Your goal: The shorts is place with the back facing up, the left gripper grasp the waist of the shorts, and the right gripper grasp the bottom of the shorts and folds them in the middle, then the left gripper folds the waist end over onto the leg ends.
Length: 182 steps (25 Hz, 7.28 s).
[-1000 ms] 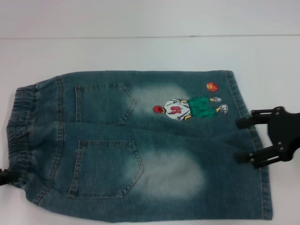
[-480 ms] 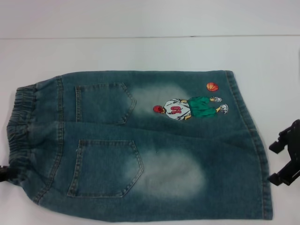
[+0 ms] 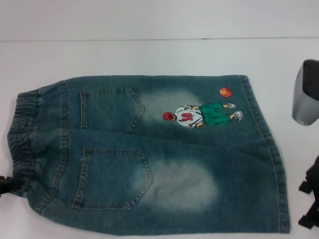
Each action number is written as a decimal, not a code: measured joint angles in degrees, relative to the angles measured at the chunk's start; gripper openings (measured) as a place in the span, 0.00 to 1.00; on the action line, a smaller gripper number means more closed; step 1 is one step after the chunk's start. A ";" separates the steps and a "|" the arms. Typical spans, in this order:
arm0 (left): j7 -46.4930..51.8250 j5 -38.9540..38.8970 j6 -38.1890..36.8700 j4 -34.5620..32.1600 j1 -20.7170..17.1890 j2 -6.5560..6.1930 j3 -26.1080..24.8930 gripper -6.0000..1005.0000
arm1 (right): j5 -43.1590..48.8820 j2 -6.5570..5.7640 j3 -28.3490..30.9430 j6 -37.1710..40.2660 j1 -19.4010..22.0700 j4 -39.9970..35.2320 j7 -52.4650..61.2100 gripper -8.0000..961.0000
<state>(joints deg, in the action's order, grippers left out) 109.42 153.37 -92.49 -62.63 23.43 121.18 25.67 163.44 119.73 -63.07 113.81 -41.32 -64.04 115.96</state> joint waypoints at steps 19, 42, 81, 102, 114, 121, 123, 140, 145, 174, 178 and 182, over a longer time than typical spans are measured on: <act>0.20 0.02 2.13 1.81 1.24 -0.15 0.00 0.07 | -1.40 0.24 -0.15 -2.67 2.09 9.62 0.40 0.95; 0.02 0.41 1.97 1.79 1.38 -0.43 0.00 0.07 | -7.70 0.05 0.06 -3.52 1.96 9.46 -0.62 0.94; 0.39 0.56 1.96 1.90 1.36 -0.41 2.06 0.12 | -10.32 0.18 -1.44 -7.30 2.88 7.58 -0.73 0.90; 3.11 -1.27 2.81 2.08 1.32 -0.22 0.51 0.15 | -11.67 0.29 -3.44 -7.26 4.14 3.43 -2.16 0.03; 3.72 -13.00 -1.76 -1.55 -0.90 -0.49 -6.35 0.16 | -14.97 -0.25 6.17 -4.89 6.56 -4.81 -10.26 0.02; 3.96 -20.34 -2.56 -2.40 -0.70 -1.96 -11.02 0.17 | -16.78 -0.81 18.26 -13.39 4.72 -5.20 -16.25 0.02; 4.25 -21.26 -1.29 -2.37 -0.23 -2.04 -11.32 0.18 | -18.24 -0.86 19.12 -17.48 4.71 -5.07 -16.28 0.01; 4.06 -21.64 24.39 7.90 4.41 -0.53 -1.97 0.20 | -22.34 -0.10 14.38 -53.24 -0.93 14.97 -13.06 0.02; 4.00 -21.32 28.02 9.23 4.49 -0.66 1.16 0.20 | -22.08 -0.16 11.42 -57.56 -0.77 18.03 -10.57 0.06; -8.76 -22.13 12.67 0.91 0.74 -1.70 -1.64 0.78 | -42.91 -0.07 9.64 -46.32 11.96 4.10 -17.79 0.81; -13.72 -22.06 6.45 1.16 -1.30 -1.53 -2.87 0.87 | -47.01 0.23 9.17 -38.36 13.79 4.82 -23.18 0.93; -15.70 -20.85 3.87 1.00 -3.31 -1.16 -3.01 0.89 | -51.73 0.37 7.95 -31.96 15.73 7.99 -30.23 0.97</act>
<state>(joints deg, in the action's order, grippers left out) 93.72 132.53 -88.62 -61.63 20.12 120.02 22.65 111.71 120.10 -55.11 81.86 -25.59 -56.06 85.73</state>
